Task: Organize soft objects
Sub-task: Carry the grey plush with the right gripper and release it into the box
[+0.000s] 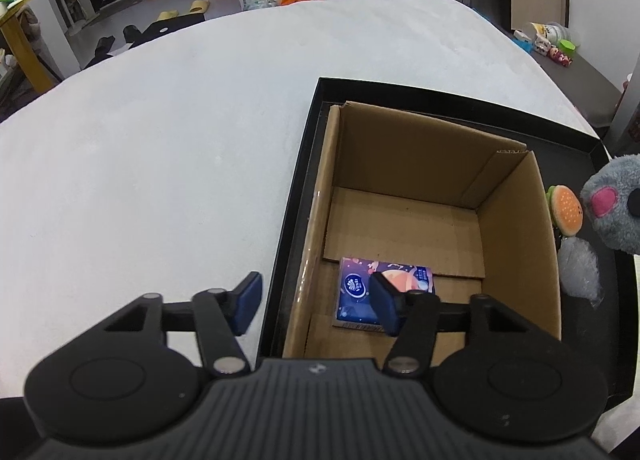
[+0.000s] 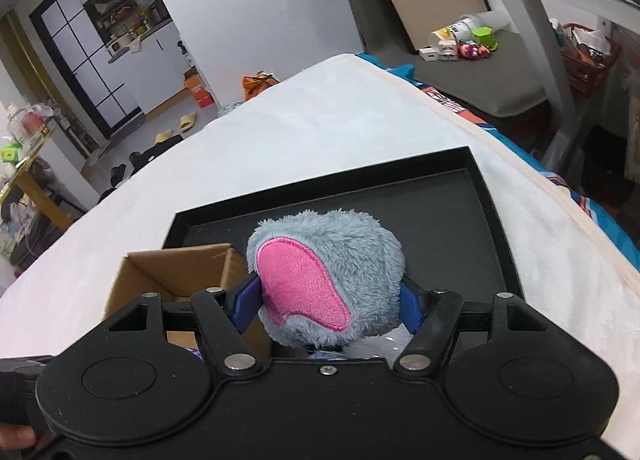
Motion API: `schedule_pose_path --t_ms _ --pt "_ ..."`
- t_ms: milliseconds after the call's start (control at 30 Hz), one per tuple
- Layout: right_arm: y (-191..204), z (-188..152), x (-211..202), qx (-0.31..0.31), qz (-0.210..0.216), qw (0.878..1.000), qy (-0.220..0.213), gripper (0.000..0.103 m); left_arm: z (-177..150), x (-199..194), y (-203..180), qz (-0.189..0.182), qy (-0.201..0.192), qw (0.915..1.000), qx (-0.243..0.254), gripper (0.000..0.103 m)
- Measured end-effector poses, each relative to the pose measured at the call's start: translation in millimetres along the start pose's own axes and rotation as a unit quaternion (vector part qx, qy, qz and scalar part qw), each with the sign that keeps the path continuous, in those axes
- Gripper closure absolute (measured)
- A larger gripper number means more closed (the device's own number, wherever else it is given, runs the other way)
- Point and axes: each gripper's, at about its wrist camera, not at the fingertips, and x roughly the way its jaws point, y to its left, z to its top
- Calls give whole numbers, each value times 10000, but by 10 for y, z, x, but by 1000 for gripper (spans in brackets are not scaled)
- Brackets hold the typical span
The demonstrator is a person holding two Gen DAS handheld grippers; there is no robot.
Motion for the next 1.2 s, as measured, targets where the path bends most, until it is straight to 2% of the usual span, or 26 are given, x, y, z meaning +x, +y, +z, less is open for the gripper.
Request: schedule_pose_path --t_ms 233,300,500,833,1200 --pt "317 58 -38 -263 225 9994 -64 37 22 36 54 -115 38 9999 -89 67" --pt "414 58 -14 -344 303 9989 -28 37 20 51 79 -149 62 9998 -135 75" --pt "677 34 84 -537 461 9974 131 37 2 76 160 -298 84 9990 -336 87" --pt "1067 -23 266 -925 555 9933 421 36 -9 125 262 -514 102 9966 -633 90" --pt "1414 -86 460 -1018 660 9906 629 36 -14 188 404 -747 173 9931 -889 89"
